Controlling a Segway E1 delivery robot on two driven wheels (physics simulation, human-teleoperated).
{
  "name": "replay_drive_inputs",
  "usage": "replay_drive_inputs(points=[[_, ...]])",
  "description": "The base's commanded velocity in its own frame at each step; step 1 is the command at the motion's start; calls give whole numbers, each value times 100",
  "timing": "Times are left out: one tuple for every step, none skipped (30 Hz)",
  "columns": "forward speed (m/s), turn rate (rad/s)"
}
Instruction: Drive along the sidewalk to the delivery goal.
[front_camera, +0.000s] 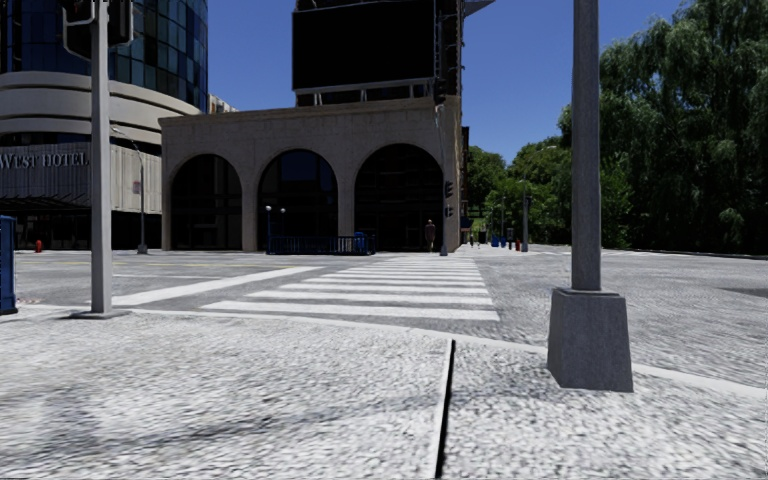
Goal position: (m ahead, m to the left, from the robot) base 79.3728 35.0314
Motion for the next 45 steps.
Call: replay_drive_inputs(points=[[200,0],[200,0],[200,0],[200,0],[200,0],[200,0],[200,0],[200,0],[200,0],[200,0],[200,0],[200,0],[200,0],[200,0],[200,0],[200,0],[200,0],[200,0],[200,0],[200,0],[200,0],[200,0],[200,0],[200,0],[200,0],[200,0],[200,0],[200,0],[200,0],[200,0],[200,0],[200,0],[200,0],[200,0],[200,0],[200,0],[200,0],[200,0],[200,0],[200,0],[200,0],[200,0],[200,0],[200,0],[200,0]])
